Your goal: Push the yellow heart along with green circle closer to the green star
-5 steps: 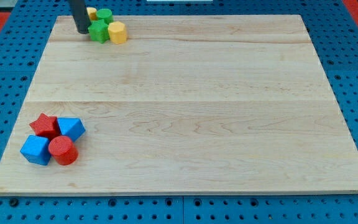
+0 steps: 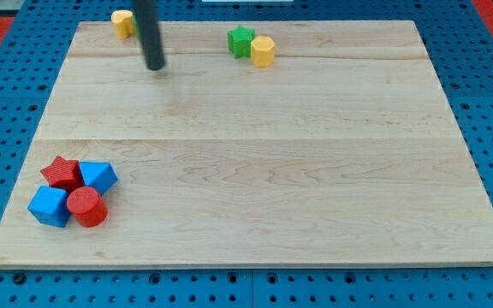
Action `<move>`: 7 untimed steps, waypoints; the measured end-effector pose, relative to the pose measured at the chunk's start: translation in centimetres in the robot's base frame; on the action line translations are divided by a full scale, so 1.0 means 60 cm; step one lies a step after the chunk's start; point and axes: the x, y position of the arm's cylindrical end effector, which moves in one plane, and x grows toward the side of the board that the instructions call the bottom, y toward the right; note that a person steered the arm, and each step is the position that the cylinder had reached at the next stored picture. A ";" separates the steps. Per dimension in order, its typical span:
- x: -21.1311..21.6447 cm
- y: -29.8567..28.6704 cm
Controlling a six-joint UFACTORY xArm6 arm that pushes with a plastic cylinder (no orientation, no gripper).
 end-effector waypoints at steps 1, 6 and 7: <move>-0.049 -0.094; -0.161 -0.132; -0.161 -0.130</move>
